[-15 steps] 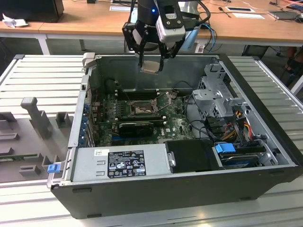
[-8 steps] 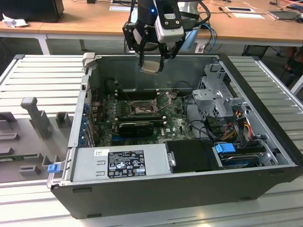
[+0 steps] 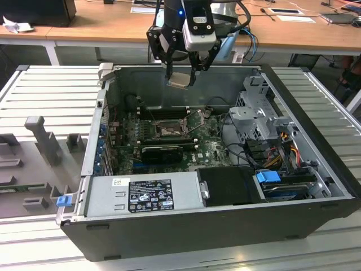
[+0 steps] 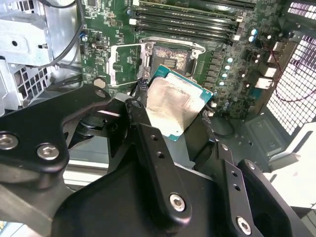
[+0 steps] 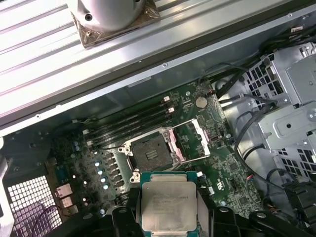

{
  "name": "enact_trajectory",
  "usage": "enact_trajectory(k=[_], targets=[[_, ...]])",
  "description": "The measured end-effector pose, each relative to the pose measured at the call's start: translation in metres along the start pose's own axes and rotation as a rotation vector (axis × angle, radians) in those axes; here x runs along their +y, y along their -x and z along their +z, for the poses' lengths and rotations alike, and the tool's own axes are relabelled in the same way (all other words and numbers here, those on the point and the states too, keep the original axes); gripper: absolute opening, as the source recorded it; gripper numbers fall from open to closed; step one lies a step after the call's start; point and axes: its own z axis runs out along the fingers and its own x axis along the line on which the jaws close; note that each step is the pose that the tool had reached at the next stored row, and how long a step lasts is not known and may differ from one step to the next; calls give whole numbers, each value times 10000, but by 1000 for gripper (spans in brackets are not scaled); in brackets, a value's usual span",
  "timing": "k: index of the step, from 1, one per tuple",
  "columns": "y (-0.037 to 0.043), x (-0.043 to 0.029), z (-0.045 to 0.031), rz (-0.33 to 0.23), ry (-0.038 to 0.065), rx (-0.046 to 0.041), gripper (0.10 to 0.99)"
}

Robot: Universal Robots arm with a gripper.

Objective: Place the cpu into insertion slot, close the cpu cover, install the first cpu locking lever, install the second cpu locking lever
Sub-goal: 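Place the cpu into insertion slot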

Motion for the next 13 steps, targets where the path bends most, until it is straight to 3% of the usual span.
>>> enact_trajectory(k=[13], targets=[[0, 0, 4, 694, 14, -63, 541]])
